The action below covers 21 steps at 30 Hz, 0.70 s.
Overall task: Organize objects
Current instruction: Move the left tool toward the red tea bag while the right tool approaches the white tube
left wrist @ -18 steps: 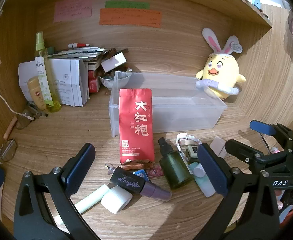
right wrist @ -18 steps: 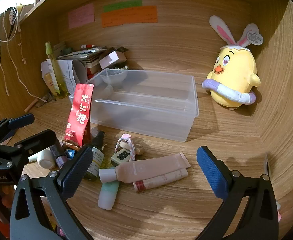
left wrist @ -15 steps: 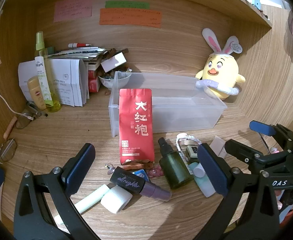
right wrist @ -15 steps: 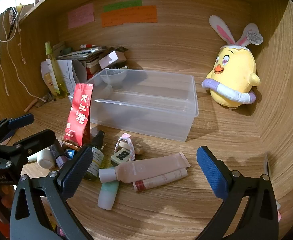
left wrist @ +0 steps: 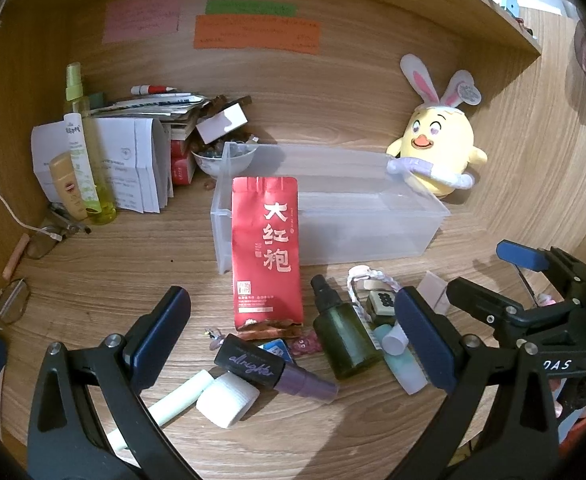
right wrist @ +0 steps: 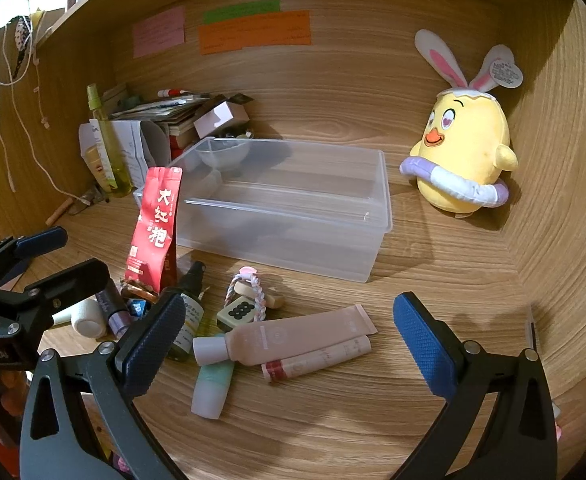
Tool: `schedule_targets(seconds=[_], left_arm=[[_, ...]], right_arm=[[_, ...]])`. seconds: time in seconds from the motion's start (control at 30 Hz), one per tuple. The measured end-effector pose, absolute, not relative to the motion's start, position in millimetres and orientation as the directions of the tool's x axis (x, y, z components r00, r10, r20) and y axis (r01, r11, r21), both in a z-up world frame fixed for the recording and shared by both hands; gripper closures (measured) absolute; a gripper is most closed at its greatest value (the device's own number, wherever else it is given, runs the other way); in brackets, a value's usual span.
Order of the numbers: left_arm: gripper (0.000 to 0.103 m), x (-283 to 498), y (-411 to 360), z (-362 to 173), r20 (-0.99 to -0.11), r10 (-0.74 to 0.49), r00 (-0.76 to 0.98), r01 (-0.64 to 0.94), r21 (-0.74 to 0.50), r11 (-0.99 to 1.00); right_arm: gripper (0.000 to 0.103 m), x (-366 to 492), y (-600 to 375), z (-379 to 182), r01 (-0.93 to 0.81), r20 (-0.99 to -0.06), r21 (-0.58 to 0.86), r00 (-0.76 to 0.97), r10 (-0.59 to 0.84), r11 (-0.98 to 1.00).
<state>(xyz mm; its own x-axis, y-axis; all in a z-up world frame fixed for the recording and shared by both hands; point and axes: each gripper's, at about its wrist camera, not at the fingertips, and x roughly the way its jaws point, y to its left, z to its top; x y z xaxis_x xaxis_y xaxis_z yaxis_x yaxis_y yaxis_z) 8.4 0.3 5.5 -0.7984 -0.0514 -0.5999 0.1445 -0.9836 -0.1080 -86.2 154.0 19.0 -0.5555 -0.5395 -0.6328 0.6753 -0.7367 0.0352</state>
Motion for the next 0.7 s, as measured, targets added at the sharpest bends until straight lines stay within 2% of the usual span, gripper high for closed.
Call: schedule_targets(seconds=[0.7], left_arm=[[0.000,-2,-5,-1,-0.629,-0.041,-0.776,0.158,-0.132,-0.979]], right_arm=[[0.000,-97,157,9,0.675,-0.653,0.049,-0.536,-0.536,-0.736]])
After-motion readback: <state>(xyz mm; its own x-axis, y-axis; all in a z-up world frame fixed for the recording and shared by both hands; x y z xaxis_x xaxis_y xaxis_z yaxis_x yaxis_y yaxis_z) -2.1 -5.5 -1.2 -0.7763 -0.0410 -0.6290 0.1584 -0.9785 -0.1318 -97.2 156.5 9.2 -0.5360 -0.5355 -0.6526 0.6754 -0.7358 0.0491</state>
